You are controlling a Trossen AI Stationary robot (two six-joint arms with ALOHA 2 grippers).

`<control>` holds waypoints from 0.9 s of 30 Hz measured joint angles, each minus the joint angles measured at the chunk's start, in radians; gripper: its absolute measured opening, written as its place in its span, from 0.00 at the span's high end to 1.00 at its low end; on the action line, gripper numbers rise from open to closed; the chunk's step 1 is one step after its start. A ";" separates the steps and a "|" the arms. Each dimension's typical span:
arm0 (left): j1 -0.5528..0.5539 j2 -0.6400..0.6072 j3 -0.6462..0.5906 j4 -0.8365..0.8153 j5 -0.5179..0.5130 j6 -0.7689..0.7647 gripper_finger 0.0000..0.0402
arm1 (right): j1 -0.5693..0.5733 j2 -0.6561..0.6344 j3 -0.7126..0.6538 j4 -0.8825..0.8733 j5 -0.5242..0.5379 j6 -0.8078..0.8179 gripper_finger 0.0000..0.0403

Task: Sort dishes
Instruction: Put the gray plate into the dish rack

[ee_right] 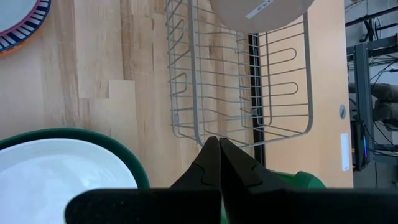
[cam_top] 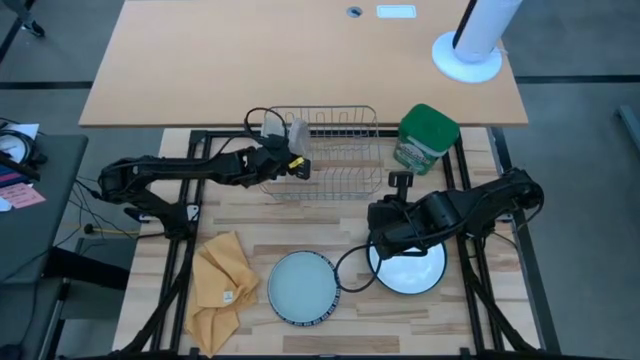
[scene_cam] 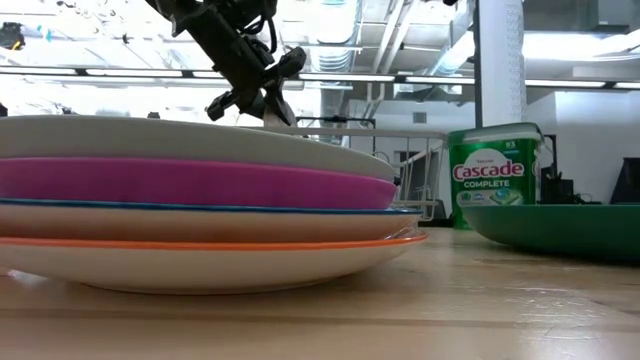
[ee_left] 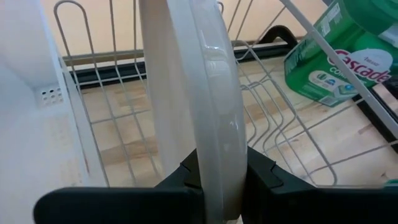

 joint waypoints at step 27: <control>-0.021 0.041 0.000 0.080 -0.069 0.042 0.89 | 0.000 0.000 0.000 0.004 0.000 -0.001 1.00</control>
